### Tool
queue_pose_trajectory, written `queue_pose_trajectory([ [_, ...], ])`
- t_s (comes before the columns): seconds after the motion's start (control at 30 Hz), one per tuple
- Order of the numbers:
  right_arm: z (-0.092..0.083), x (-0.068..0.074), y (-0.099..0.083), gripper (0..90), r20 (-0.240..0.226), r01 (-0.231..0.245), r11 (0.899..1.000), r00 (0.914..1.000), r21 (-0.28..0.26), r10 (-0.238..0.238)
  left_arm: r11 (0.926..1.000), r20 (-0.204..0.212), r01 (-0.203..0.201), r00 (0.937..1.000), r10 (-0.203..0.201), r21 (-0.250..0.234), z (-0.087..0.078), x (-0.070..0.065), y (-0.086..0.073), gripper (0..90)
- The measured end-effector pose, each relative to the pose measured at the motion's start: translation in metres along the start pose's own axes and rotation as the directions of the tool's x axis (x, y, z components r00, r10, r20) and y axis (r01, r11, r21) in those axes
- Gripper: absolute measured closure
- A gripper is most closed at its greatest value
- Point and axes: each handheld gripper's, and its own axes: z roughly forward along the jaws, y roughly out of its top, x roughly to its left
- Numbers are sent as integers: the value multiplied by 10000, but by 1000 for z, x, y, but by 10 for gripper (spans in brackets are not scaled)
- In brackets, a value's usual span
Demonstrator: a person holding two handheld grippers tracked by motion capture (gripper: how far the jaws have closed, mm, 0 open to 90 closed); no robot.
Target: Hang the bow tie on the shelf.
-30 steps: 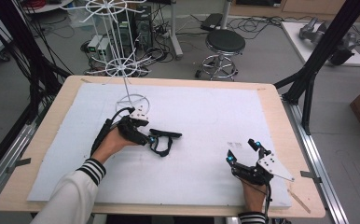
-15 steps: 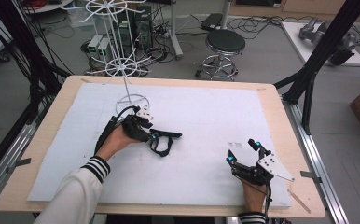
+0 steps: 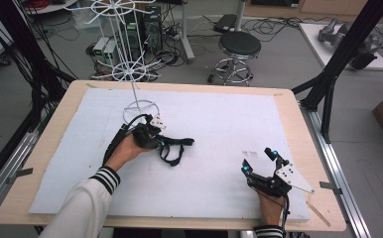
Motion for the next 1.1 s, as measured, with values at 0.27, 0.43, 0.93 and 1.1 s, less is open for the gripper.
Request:
queue_pose_trajectory([
  [0.27, 0, 0, 0, 107, -4, -11, 10000, 10000, -6, 11, 9999, 14, 45, 10000, -45, -163, -1, -3, 0, 867],
  [0.43, 0, 0, 0, 107, -4, -3, 10000, 10000, -9, 3, 9999, 69, 33, 10000, -31, -165, -2, -3, -1, 870],
  [0.93, 0, 0, 0, 107, 3, 53, 10000, 10000, -33, -53, 9895, 7, 130, 9999, -130, -1439, -20, -2, -7, 873],
  [1.1, 0, 0, 0, 107, 7, 53, 10000, 10000, -34, -53, 9816, -29, 300, 9995, -312, -1885, -28, -3, -8, 872],
])
